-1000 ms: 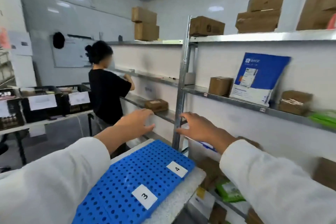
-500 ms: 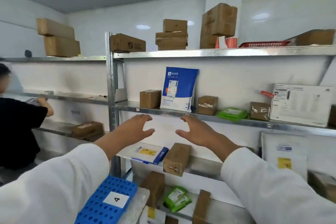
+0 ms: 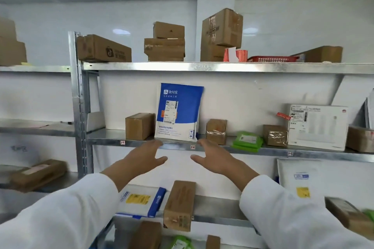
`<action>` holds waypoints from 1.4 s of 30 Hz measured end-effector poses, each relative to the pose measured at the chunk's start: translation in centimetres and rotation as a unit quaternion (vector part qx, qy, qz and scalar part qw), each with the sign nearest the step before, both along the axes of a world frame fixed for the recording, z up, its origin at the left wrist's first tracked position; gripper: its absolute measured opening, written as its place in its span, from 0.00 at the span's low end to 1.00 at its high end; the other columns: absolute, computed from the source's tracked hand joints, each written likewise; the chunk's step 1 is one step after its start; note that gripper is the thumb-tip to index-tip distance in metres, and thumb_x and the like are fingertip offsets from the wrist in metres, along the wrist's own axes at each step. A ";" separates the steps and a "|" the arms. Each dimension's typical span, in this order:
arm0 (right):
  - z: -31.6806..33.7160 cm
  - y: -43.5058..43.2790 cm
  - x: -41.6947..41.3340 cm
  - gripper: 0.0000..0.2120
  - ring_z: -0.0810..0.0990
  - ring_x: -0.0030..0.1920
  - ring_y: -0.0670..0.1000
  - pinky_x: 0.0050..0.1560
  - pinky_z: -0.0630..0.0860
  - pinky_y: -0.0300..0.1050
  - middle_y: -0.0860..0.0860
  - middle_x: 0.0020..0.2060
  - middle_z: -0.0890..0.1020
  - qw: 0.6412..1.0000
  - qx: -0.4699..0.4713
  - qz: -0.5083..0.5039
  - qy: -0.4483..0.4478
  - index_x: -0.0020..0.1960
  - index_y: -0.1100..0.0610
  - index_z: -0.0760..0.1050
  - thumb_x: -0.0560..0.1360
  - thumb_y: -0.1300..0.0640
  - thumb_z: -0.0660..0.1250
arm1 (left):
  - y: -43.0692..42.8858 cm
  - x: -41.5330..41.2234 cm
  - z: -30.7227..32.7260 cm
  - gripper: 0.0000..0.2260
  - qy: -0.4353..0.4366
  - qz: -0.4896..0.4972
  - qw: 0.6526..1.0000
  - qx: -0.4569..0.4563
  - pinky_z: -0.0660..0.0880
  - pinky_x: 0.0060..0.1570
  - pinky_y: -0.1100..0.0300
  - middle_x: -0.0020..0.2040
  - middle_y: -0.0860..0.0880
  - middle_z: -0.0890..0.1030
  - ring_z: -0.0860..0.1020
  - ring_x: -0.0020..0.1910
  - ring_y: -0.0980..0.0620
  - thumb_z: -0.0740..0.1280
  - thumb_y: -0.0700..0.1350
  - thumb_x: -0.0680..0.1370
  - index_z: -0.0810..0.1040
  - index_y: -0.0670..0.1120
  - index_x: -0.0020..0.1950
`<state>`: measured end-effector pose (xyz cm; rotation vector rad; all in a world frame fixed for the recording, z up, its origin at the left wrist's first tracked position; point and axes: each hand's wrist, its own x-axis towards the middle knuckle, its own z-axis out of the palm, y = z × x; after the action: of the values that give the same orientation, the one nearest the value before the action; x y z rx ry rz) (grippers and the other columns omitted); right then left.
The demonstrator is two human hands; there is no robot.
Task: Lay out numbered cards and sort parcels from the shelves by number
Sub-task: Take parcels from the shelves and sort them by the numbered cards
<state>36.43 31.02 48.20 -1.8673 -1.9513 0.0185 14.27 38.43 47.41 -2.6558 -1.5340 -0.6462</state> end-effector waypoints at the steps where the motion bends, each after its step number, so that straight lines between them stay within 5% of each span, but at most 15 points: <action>1: 0.3 0.9 -0.3 0.30 0.68 0.69 0.53 0.65 0.68 0.47 0.51 0.71 0.67 1.000 0.004 -0.005 0.003 0.74 0.54 0.60 0.78 0.43 0.63 | 1.1 0.1 0.5 0.26 -0.005 -0.007 1.000 0.004 0.69 0.64 0.58 0.72 0.51 0.69 0.70 0.68 0.52 0.65 0.58 0.78 0.65 0.51 0.73; 15: 0.9 12.8 0.3 0.25 0.70 0.66 0.55 0.61 0.71 0.47 0.54 0.68 0.69 0.996 0.007 -0.073 0.056 0.71 0.57 0.61 0.79 0.49 0.63 | 13.9 1.7 1.5 0.28 -0.052 -0.050 0.996 0.057 0.78 0.52 0.58 0.69 0.54 0.70 0.72 0.64 0.55 0.67 0.58 0.76 0.63 0.52 0.72; 26: 1.4 21.9 4.1 0.28 0.69 0.65 0.58 0.64 0.70 0.51 0.58 0.65 0.65 0.989 0.043 -0.064 0.128 0.72 0.59 0.56 0.78 0.49 0.63 | 22.5 7.9 2.0 0.29 -0.103 -0.030 0.994 0.020 0.76 0.59 0.51 0.70 0.47 0.71 0.72 0.65 0.48 0.68 0.57 0.76 0.65 0.47 0.72; 35: 1.0 28.0 7.2 0.42 0.48 0.76 0.58 0.75 0.51 0.50 0.58 0.75 0.49 0.990 0.000 -0.057 0.131 0.77 0.64 0.38 0.79 0.45 0.60 | 28.4 11.3 2.9 0.27 -0.134 0.022 0.990 0.026 0.72 0.63 0.50 0.71 0.44 0.66 0.67 0.68 0.44 0.65 0.53 0.79 0.61 0.42 0.73; 42: 0.0 31.1 7.0 0.44 0.47 0.76 0.57 0.75 0.52 0.50 0.57 0.75 0.48 0.988 0.007 -0.064 0.139 0.77 0.64 0.37 0.78 0.46 0.61 | 32.3 13.4 1.8 0.32 -0.173 0.054 0.983 -0.006 0.72 0.64 0.46 0.69 0.41 0.65 0.66 0.68 0.41 0.66 0.56 0.77 0.58 0.40 0.73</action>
<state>43.45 62.16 48.24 -1.8652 -1.6395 0.2146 27.66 70.69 49.23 -2.5447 -1.7466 -1.1432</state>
